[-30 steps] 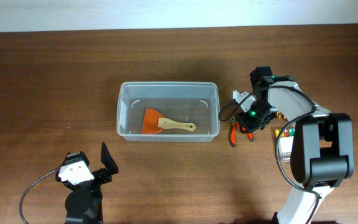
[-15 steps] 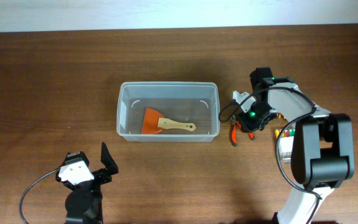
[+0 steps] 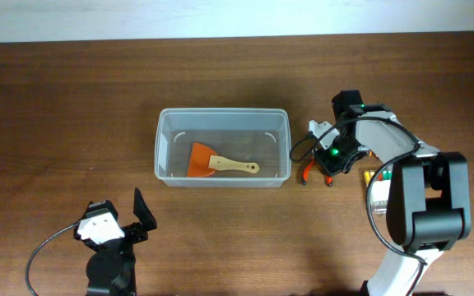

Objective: Pack container
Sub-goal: 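Lower the right gripper and grasp the red cutters at the joint, then carry the red cutters into the container and open the gripper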

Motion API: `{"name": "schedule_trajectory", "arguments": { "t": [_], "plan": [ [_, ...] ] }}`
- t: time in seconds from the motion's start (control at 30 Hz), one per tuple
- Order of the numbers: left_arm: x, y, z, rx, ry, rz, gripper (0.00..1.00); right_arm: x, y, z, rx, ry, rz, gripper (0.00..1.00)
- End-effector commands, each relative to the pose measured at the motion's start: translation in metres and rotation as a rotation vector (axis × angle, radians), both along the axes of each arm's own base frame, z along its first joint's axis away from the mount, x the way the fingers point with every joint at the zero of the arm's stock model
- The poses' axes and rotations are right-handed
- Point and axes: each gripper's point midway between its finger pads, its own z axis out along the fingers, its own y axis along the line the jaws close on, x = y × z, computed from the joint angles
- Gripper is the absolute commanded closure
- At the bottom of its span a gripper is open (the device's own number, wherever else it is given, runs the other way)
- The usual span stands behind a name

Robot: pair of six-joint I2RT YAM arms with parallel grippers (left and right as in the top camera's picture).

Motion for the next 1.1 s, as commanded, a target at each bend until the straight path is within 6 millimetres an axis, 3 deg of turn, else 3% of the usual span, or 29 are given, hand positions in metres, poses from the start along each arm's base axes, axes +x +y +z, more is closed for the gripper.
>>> {"name": "schedule_trajectory", "arguments": {
  "t": [0.0,0.17,0.3,0.47,0.57,0.6,0.8,1.07],
  "plan": [
    [0.0,0.0,-0.001,0.009,0.002,-0.001,0.01,0.018,0.002,0.015,0.015,-0.025,-0.019,0.96],
    [0.0,0.0,-0.001,0.009,0.002,-0.001,0.01,0.048,0.004,0.059,0.019,-0.091,-0.018,0.96],
    [0.0,0.0,-0.001,0.009,0.002,-0.001,0.01,0.072,0.005,0.11,0.024,-0.172,-0.016,0.96],
    [0.0,0.0,-0.001,0.009,0.002,-0.001,0.01,0.086,0.015,0.164,0.032,-0.257,0.006,0.96],
    [0.0,0.0,-0.001,0.009,0.002,-0.001,0.01,0.09,0.025,0.182,0.038,-0.294,0.029,0.96],
    [0.0,0.0,-0.001,0.009,0.002,-0.001,0.01,0.091,0.037,0.19,0.045,-0.311,0.055,0.96],
    [0.0,0.0,-0.001,0.009,0.002,-0.001,0.01,0.074,0.096,0.195,0.131,-0.316,0.287,0.96],
    [0.0,0.0,-0.001,0.009,0.002,-0.001,0.01,0.037,0.166,0.193,0.133,-0.37,0.898,0.96]
  ]
}}
